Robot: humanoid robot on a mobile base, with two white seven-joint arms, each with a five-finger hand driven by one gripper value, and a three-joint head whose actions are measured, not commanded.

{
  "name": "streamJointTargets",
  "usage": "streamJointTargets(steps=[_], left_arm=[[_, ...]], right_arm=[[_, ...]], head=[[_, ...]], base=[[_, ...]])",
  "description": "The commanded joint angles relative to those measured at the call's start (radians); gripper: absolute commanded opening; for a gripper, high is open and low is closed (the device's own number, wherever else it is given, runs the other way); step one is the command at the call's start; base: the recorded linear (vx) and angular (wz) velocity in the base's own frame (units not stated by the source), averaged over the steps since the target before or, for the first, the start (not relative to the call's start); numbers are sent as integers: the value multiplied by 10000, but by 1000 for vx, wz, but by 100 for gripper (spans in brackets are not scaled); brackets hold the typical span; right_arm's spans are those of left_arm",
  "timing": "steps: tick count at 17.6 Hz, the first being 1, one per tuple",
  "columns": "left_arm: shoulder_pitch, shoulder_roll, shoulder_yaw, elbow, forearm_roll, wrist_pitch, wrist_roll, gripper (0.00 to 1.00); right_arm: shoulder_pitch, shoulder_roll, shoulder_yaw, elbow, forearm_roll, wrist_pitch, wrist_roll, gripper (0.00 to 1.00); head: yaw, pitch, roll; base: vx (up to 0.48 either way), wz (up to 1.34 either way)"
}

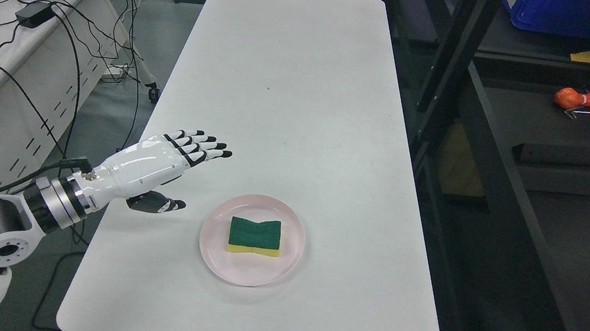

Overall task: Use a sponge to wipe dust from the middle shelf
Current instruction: 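Lower the left hand onto the green sponge and close fingers on it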

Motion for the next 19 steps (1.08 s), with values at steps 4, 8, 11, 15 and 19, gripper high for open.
streamJointTargets(steps=[4, 8, 11, 15, 19], left_arm=[[-1066, -18, -2497, 838, -1514, -58, -24, 97], [-1173, -846, -2512, 1728, -2236, -272, -9, 97], [-1326, -1216, -2848, 1944, -2513, -595, -9, 96], [-1403, -1339, -3447, 1929, -2513, -657, -9, 96], [-1403, -1569, -3631, 1944, -2590, -642, -39, 96]], right_arm=[[0, -175, -1, -175, 0, 6, 4, 100], [0, -175, -1, -175, 0, 6, 4, 100], [0, -175, 14, -175, 0, 6, 4, 100], [0, -175, -1, -175, 0, 6, 4, 100], [0, -175, 14, -175, 0, 6, 4, 100]], head=[[0, 0, 0], [0, 0, 0], [0, 0, 0], [0, 0, 0], [0, 0, 0]], base=[[0, 0], [0, 0], [0, 0], [0, 0], [0, 0]])
